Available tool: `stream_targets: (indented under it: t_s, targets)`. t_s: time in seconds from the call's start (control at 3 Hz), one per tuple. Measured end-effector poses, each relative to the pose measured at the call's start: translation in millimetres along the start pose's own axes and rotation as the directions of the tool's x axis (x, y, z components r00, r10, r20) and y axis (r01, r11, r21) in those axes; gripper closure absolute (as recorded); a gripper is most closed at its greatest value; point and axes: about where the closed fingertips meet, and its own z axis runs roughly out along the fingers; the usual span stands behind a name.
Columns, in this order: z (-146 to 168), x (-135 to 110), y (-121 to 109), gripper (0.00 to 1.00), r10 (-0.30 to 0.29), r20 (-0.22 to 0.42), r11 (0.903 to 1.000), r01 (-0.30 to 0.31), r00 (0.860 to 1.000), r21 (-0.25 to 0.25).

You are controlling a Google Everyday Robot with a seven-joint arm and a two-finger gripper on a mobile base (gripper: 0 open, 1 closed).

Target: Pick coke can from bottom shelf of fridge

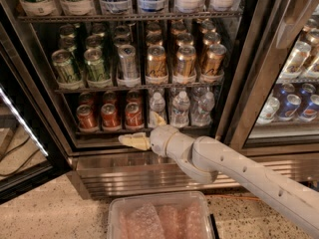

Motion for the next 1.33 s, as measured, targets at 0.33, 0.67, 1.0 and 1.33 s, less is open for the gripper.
stream_targets:
  t_s: [0.33, 0.67, 1.0, 1.33]
  targets:
    - [0, 0, 0, 0.26, 0.0, 0.0, 1.0, 0.0, 1.0, 0.0]
    - [3, 5, 4, 0.07, 0.004, -0.001, 1.0, -0.004, 1.0, 0.001]
    - [15, 14, 7, 0.06, 0.004, -0.001, 1.0, -0.004, 1.0, -0.006]
    - [34, 18, 13, 0.07, 0.006, 0.014, 0.9997, -0.006, 1.0, -0.025]
